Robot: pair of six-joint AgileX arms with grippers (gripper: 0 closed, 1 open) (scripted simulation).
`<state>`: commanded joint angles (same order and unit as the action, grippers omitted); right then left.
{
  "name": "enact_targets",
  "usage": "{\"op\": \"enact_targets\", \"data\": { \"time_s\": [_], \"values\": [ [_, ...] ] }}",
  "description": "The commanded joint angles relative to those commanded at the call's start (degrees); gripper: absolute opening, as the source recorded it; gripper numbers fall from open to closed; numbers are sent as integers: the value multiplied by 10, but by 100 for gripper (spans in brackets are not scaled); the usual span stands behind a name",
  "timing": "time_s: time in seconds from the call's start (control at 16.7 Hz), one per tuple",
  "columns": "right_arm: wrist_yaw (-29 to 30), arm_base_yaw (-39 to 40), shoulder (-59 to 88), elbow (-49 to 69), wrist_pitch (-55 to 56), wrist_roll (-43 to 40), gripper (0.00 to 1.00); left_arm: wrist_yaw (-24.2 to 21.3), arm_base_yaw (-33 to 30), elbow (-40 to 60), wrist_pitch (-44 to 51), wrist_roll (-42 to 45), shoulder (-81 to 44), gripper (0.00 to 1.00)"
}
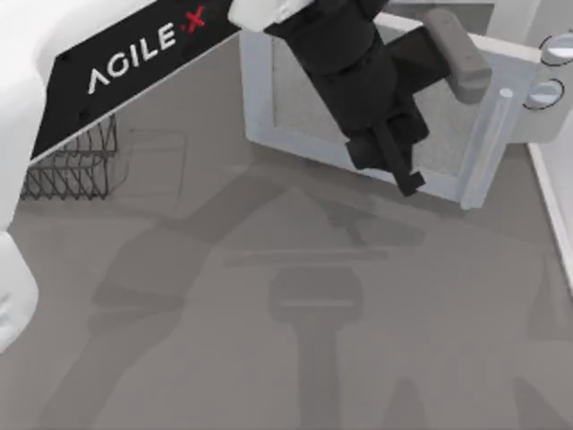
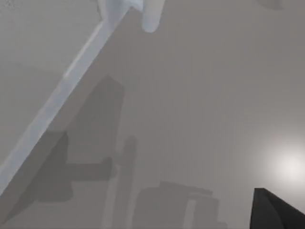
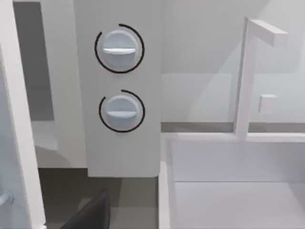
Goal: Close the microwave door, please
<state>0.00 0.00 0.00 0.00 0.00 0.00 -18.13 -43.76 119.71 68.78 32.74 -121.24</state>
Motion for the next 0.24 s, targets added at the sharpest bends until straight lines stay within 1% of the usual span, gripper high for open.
{"op": "enact_targets", "data": {
  "time_s": [0.24],
  "values": [
    [0, 0, 0, 0, 0, 0, 100, 1, 2, 35, -13, 3, 0, 0]
  ]
}}
